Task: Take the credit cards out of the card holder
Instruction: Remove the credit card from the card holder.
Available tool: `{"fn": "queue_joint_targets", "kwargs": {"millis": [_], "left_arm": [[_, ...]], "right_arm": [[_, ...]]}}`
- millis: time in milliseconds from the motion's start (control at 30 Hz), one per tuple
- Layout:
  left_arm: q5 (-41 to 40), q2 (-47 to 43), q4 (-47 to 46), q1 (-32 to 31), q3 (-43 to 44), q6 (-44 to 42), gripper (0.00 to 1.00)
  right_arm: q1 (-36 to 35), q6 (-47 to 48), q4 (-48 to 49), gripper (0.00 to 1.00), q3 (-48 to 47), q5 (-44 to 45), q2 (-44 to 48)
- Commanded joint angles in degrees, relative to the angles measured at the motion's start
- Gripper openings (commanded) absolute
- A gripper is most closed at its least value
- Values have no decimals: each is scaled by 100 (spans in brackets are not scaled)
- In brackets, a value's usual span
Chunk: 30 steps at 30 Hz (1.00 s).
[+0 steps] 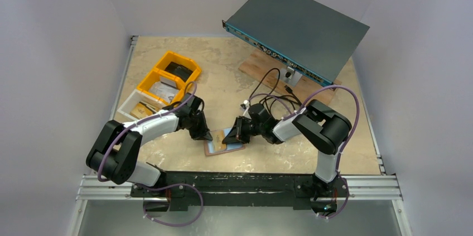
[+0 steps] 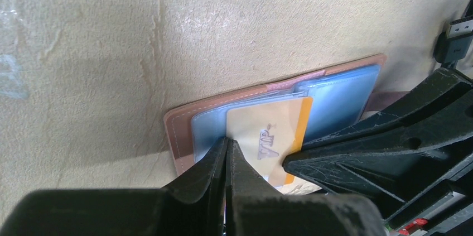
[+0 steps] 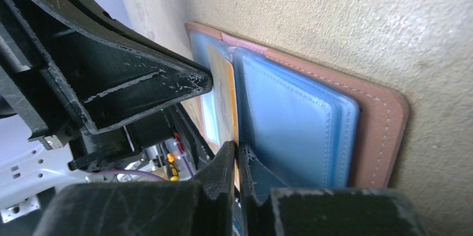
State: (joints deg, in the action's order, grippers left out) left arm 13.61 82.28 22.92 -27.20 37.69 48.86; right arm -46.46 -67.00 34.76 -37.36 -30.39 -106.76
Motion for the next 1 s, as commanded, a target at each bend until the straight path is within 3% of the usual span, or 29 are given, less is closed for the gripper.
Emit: {"fn": "queue_joint_targets", "kwargs": {"millis": [0, 467, 567, 967], "left_arm": [[-410, 180, 376, -82, -31, -93, 0], [-629, 201, 636, -64, 97, -205, 0], [-619, 222, 626, -64, 99, -208, 0], [-589, 246, 591, -71, 89, -218, 0]], "right_arm": [[76, -171, 438, 0, 144, -116, 85], [227, -77, 237, 0, 458, 144, 397], [225, -96, 349, 9, 467, 78, 349], [226, -280, 809, 15, 446, -98, 165]]}}
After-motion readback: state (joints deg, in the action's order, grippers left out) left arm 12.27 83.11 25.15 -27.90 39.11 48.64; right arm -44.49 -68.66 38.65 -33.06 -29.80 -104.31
